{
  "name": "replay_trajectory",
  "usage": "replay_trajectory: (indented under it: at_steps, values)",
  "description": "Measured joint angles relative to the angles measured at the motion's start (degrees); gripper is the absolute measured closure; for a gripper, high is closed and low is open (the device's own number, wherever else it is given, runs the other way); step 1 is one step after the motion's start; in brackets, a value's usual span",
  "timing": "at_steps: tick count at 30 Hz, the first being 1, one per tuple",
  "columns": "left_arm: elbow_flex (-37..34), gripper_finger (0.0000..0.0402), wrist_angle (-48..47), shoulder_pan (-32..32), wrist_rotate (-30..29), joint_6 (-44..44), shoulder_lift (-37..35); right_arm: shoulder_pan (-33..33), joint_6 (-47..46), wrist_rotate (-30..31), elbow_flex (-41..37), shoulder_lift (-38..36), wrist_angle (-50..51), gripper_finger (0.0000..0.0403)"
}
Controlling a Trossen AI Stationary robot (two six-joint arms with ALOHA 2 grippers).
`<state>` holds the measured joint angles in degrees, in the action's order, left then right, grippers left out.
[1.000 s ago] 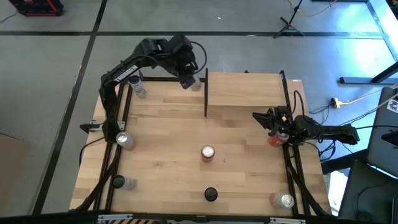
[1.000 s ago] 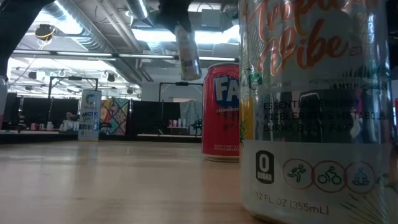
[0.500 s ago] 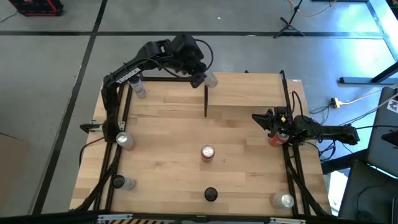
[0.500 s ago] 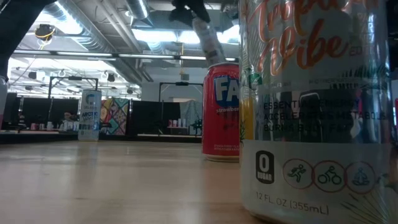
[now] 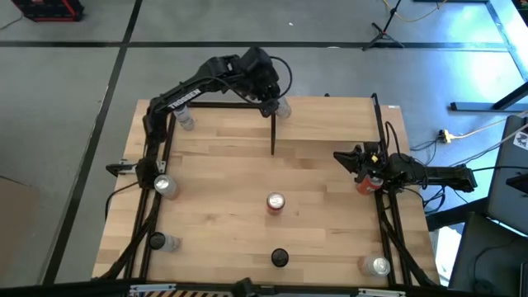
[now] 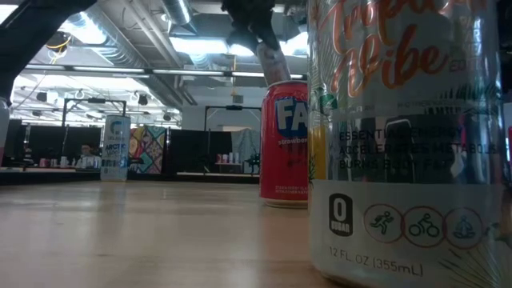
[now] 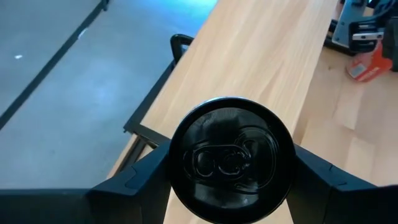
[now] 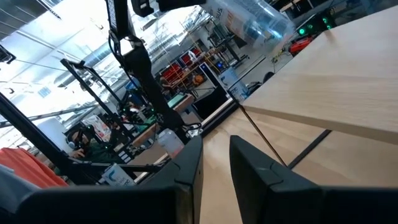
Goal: Place canned beverage on shelf
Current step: Put the top white yellow soda can on the shelf
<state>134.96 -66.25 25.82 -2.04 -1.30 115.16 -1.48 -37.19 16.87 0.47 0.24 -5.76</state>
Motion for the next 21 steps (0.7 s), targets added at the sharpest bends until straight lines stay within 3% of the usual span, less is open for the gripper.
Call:
replay_trajectory:
  at_steps: [9,14,21]
  values:
    - [0.0,0.0177,0.8,0.2,1.1,1.5,0.7,0.0,0.0,0.5,0.0,0.0,-0.4,0.0333]
    - [0.0,0.0177,1.0,0.2,1.5,1.5,0.8,0.0,0.2,-0.6,0.0,0.1,-6.1,0.0333]
    - [0.0,0.0177,1.4,0.2,2.7,1.5,0.8,0.0,8.7,1.2,7.9,7.1,-6.0,0.0333]
